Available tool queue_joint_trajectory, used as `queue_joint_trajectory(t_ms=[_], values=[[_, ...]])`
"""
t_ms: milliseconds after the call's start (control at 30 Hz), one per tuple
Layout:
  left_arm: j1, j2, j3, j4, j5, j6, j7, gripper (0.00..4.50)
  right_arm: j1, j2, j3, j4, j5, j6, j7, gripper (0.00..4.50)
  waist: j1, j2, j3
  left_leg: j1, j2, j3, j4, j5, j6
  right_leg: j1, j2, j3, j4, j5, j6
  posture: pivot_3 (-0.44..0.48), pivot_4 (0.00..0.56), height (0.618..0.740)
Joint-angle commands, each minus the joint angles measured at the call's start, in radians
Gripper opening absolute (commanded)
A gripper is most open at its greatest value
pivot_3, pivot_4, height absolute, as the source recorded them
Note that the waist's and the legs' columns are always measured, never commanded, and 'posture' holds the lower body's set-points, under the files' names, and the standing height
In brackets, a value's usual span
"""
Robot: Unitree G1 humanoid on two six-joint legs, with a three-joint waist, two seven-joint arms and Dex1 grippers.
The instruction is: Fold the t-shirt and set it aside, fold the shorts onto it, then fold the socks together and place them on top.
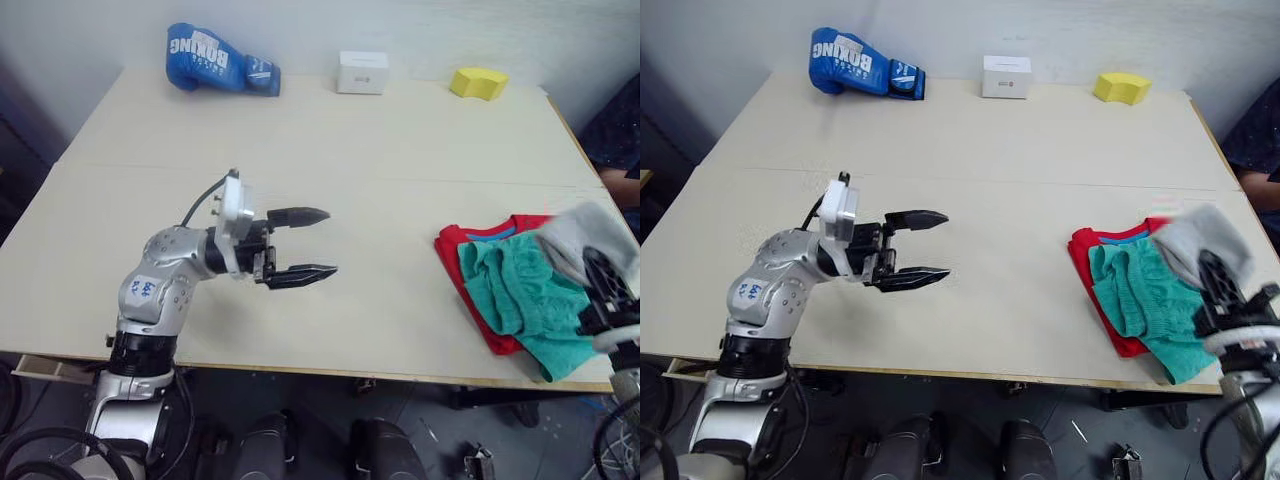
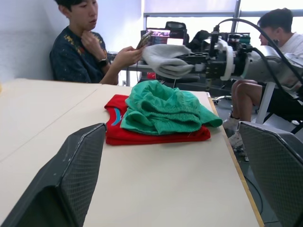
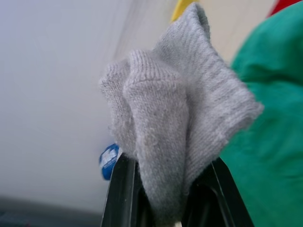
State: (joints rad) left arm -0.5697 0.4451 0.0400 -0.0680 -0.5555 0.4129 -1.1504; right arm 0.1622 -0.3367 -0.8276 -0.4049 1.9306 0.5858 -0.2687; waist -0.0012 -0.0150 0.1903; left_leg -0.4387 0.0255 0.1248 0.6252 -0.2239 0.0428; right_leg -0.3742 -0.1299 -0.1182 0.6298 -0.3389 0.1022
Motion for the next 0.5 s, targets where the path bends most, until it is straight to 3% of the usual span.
queue_joint_trajectory(t_ms=[33,233,467,500], values=[[0.025,0.03,0.029,-0.064,-0.044,-0.002,-0.009,4.5,0.018,-0.034,0.009,0.082,-0.056,-0.017,0.056,0.13,-0.001,0.0,0.0,0.0,0.0,0.0,0.0,0.0,0.002,0.0,0.0,0.001,0.0,0.0,0.0,0.0,0.15,0.74],[0.089,0.141,0.078,-0.113,-0.107,0.04,-0.058,4.5,-0.06,-0.11,0.059,0.303,-0.124,0.027,0.182,0.13,-0.012,0.006,0.002,0.002,0.001,0.002,-0.003,0.0,0.001,-0.001,0.0,0.004,0.0,0.0,0.0,0.0,0.15,0.74],[0.122,0.161,0.135,-0.091,-0.107,-0.021,-0.056,4.5,-0.148,-0.164,0.108,0.437,-0.073,0.145,0.23,0.13,-0.002,0.007,0.002,0.003,0.0,0.003,-0.003,0.001,0.0,-0.001,0.0,0.004,0.001,0.0,0.0,0.0,0.15,0.74],[0.128,0.162,0.136,-0.092,-0.102,-0.034,-0.061,4.5,-0.156,-0.163,0.105,0.442,-0.049,0.156,0.227,0.84,-0.002,0.007,0.002,0.003,0.0,0.003,-0.002,0.001,0.0,-0.001,0.0,0.004,0.001,0.0,0.0,0.0,0.15,0.74]])
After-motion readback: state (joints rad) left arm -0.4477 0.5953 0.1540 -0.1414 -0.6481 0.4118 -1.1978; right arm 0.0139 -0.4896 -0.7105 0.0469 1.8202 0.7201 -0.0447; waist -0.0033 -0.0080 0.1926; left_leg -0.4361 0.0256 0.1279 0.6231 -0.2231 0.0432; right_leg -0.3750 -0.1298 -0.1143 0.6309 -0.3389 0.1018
